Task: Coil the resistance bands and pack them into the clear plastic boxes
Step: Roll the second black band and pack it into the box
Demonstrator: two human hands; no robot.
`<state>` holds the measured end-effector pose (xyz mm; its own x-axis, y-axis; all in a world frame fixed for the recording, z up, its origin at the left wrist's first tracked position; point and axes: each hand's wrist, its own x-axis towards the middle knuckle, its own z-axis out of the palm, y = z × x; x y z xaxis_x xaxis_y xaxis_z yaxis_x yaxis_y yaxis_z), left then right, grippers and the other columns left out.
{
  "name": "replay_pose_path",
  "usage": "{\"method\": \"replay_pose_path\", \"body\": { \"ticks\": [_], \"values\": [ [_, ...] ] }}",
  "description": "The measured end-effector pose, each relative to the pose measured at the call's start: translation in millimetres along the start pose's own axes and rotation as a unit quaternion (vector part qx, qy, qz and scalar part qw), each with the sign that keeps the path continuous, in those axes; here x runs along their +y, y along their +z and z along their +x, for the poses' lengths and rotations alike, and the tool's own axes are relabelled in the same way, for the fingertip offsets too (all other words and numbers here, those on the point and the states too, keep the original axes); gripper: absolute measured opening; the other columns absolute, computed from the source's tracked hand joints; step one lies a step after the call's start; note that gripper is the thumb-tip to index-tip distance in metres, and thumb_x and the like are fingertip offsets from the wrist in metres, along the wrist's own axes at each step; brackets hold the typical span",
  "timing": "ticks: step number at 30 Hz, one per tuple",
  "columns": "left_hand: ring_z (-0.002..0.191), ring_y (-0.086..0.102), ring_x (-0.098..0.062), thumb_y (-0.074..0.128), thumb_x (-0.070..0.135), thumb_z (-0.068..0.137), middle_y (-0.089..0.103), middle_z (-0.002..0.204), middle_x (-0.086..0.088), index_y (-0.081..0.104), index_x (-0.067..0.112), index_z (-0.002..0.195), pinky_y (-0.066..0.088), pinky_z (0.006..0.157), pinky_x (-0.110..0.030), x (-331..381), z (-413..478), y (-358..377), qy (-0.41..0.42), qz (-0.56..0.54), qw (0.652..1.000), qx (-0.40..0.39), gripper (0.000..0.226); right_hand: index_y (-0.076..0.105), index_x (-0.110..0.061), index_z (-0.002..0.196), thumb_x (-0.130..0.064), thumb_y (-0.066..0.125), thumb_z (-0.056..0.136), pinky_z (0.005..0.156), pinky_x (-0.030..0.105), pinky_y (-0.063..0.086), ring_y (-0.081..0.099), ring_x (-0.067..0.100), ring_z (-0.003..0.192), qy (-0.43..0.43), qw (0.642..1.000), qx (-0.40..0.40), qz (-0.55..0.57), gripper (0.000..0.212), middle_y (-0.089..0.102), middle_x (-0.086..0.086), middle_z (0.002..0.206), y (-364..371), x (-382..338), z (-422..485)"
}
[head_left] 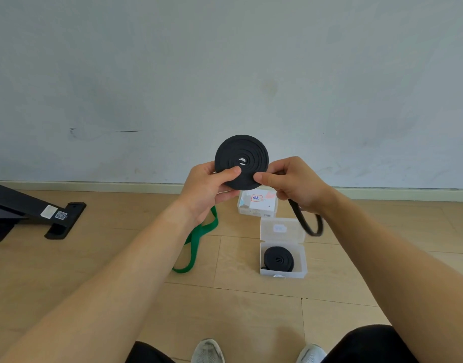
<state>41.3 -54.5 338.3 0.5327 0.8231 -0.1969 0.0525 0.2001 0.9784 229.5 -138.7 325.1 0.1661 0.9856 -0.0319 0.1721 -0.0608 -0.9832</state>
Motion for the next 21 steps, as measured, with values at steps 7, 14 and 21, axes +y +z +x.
{"method": "replay_pose_path", "body": {
  "ticks": [7,14,21],
  "values": [
    [0.098,0.072,-0.028,0.068,0.027,0.093,0.074,0.101,-0.009,0.069,0.015,0.097,0.062,0.083,-0.047,2.2,0.5,30.2,-0.049,-0.209,0.963,0.162,0.013,0.056,-0.015,0.055,-0.02,0.076,0.09,0.047,0.024,0.028,0.026,0.015,0.05,0.017,1.0,0.003,0.024,0.04,0.033,-0.004,0.053,18.9,0.3,6.1],
    [0.094,0.07,-0.023,0.075,0.057,0.083,0.072,0.091,0.0,0.067,0.017,0.081,0.06,0.087,-0.041,4.0,11.0,35.5,-0.019,-0.193,0.931,0.308,0.041,0.05,-0.011,0.058,-0.021,0.076,0.09,0.047,0.024,0.028,0.027,0.015,0.05,0.006,0.999,0.006,0.047,0.042,0.032,0.0,0.056,37.6,-4.2,5.8],
    [0.094,0.074,-0.026,0.075,0.047,0.087,0.077,0.097,-0.007,0.073,0.013,0.089,0.061,0.088,-0.046,5.4,14.5,25.4,0.004,-0.179,0.955,0.238,0.035,0.053,-0.013,0.057,-0.02,0.076,0.09,0.047,0.024,0.031,0.03,0.013,0.047,0.001,0.998,0.039,0.057,0.041,0.036,-0.005,0.051,36.4,-4.3,6.7]
  ]
}}
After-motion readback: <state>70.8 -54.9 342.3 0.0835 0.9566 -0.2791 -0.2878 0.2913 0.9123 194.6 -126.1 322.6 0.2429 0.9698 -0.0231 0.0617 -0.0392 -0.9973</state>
